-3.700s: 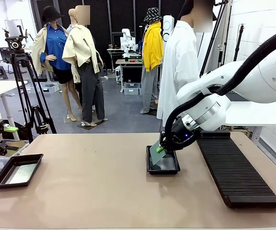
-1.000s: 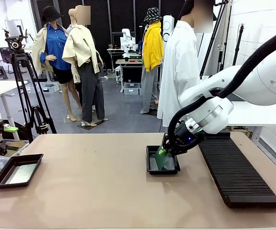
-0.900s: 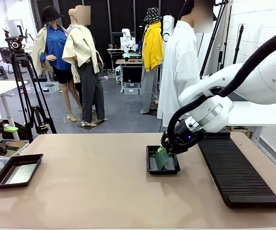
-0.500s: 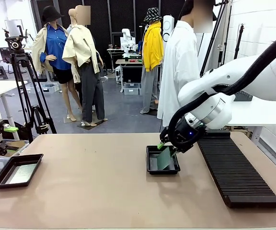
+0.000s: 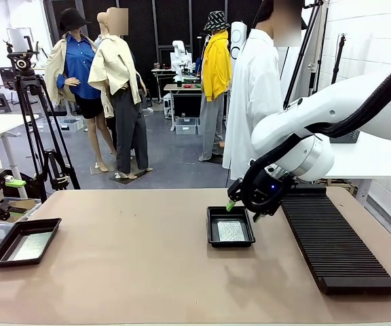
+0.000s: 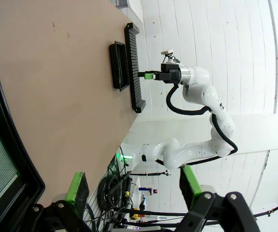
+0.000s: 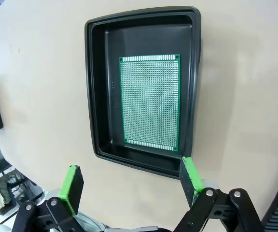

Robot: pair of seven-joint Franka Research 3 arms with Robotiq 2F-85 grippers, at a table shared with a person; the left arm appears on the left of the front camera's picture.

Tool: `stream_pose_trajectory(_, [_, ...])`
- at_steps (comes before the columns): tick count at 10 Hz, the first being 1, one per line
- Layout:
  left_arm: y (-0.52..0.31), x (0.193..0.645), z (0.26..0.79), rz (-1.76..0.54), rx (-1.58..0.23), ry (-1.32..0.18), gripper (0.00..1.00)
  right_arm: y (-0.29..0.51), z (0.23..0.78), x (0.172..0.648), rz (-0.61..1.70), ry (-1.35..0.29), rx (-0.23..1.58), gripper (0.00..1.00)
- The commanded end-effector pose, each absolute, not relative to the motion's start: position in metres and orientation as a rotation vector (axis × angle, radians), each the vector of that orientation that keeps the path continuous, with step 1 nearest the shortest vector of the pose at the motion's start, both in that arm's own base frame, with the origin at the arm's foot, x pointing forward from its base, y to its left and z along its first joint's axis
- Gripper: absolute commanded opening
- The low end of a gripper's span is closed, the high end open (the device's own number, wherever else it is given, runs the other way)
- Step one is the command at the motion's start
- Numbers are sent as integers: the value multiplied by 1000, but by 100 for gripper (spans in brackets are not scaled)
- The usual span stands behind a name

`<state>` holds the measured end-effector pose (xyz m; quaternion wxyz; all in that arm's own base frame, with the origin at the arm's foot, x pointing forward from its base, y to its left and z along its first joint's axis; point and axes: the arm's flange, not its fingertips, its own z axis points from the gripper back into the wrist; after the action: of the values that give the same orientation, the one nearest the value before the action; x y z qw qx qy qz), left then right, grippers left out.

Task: Inspect and transfer BCBs to ESD trays.
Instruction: Pick up the Blank PCB from the PCB Rack and place it in the right ESD tray, then pick up the ESD tray and place it on the left side of the table.

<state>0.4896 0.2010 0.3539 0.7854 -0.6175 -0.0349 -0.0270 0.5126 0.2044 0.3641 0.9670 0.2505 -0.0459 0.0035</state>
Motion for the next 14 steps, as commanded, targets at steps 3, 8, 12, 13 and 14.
stream_pose_trajectory(3, [201,489,357,-59,-1327,-81,100,204,364,513,7,-93,507,100])
stream_pose_trajectory(8, [201,489,357,-59,-1327,-81,100,204,364,513,7,-93,507,100])
stream_pose_trajectory(12, [201,489,357,-59,-1327,-81,100,204,364,513,7,-93,507,100])
stream_pose_trajectory(13, [201,489,357,-59,-1327,-81,100,204,364,513,7,-93,507,100])
stream_pose_trajectory(14, [201,489,357,-59,-1327,-81,100,204,364,513,7,-93,507,100])
